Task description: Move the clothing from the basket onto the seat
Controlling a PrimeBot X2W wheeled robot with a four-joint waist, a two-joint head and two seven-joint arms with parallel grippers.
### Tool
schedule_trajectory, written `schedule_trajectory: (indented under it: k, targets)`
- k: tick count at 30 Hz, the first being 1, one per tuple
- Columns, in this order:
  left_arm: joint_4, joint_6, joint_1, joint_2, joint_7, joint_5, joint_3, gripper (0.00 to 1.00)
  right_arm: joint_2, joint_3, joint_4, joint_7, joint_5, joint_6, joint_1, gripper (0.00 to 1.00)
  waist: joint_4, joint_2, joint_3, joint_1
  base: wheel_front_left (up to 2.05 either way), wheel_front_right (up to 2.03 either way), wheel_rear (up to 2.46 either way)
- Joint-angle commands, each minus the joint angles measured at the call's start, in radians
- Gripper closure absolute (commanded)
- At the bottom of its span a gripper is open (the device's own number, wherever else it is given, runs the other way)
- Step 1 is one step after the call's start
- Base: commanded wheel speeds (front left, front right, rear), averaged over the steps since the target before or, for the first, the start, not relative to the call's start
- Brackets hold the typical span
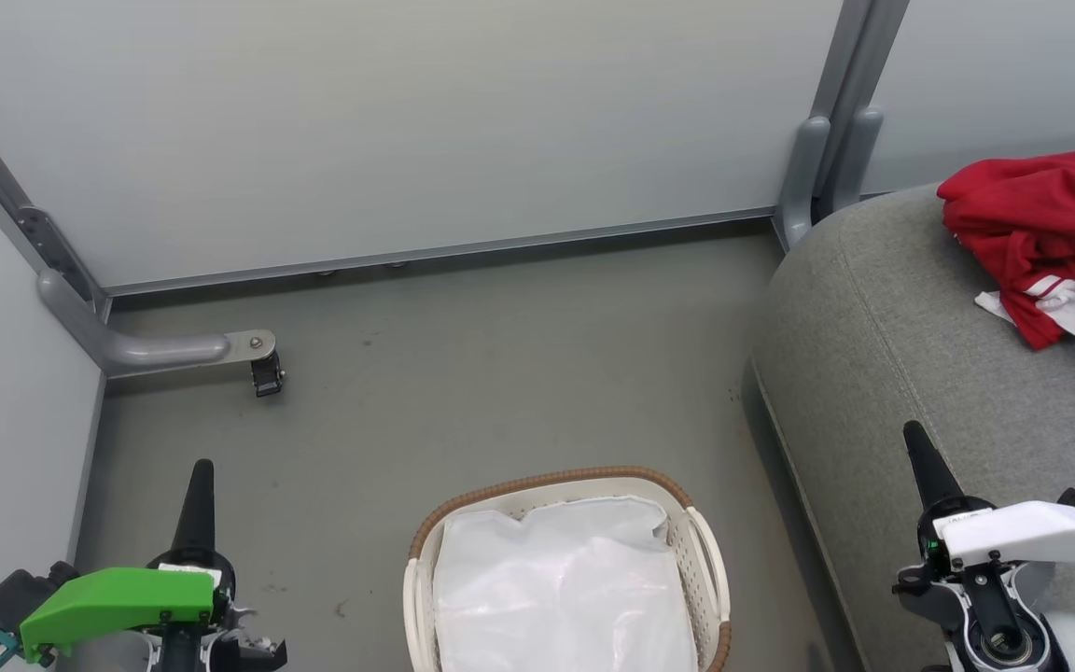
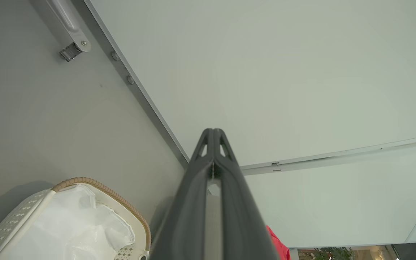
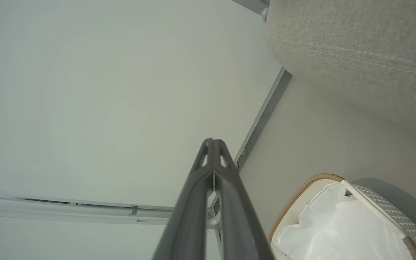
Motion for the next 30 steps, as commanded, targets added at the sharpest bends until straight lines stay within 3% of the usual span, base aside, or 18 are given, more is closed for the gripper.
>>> schedule_trajectory:
  k: [1, 30]
  targets:
    - [-0.009, -0.002, -0.026, 0.008, 0.006, -0.024, 0.005, 1.00, -0.006, -0.004, -0.010, 0.008, 0.023, 0.000, 0.004, 1.00, 0.000, 0.0020, -0.001, 0.0000, 0.00, 0.00, 0.00]
    - [-0.020, -0.003, -0.036, 0.005, 0.070, -0.225, 0.034, 1.00, -0.008, -0.024, -0.020, 0.068, 0.246, 0.000, 0.016, 1.00, -0.011, 0.0027, -0.014, 0.0000, 0.00, 0.00, 0.00]
